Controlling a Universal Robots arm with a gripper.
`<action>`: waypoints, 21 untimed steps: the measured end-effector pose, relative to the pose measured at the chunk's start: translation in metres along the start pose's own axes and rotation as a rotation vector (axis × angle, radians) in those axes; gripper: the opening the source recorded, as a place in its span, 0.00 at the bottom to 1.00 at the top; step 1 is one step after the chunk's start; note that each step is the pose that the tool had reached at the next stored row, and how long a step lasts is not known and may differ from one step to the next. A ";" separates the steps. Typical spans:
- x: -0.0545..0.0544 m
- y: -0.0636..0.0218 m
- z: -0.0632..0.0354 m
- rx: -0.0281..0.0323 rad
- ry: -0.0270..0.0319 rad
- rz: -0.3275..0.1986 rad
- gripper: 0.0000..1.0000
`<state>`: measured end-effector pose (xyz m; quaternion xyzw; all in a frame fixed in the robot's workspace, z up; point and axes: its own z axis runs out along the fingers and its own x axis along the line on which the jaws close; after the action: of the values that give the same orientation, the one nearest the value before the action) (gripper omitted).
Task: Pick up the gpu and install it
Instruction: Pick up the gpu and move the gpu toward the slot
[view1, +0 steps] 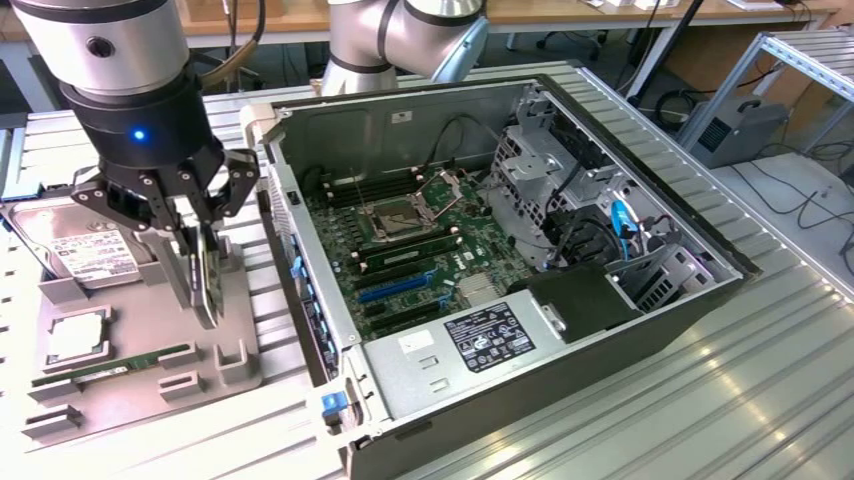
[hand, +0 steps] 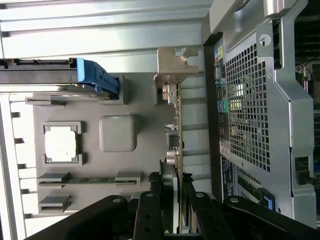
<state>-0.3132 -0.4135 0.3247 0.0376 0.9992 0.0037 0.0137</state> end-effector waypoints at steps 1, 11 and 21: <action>0.000 0.0000 -0.0004 0.0000 0.0000 0.000 0.27; 0.000 0.0000 -0.0042 0.0000 0.0000 0.000 0.27; 0.000 0.0001 -0.0082 0.0000 0.0000 0.000 0.27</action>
<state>-0.3132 -0.4135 0.3329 0.0376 0.9992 0.0037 0.0138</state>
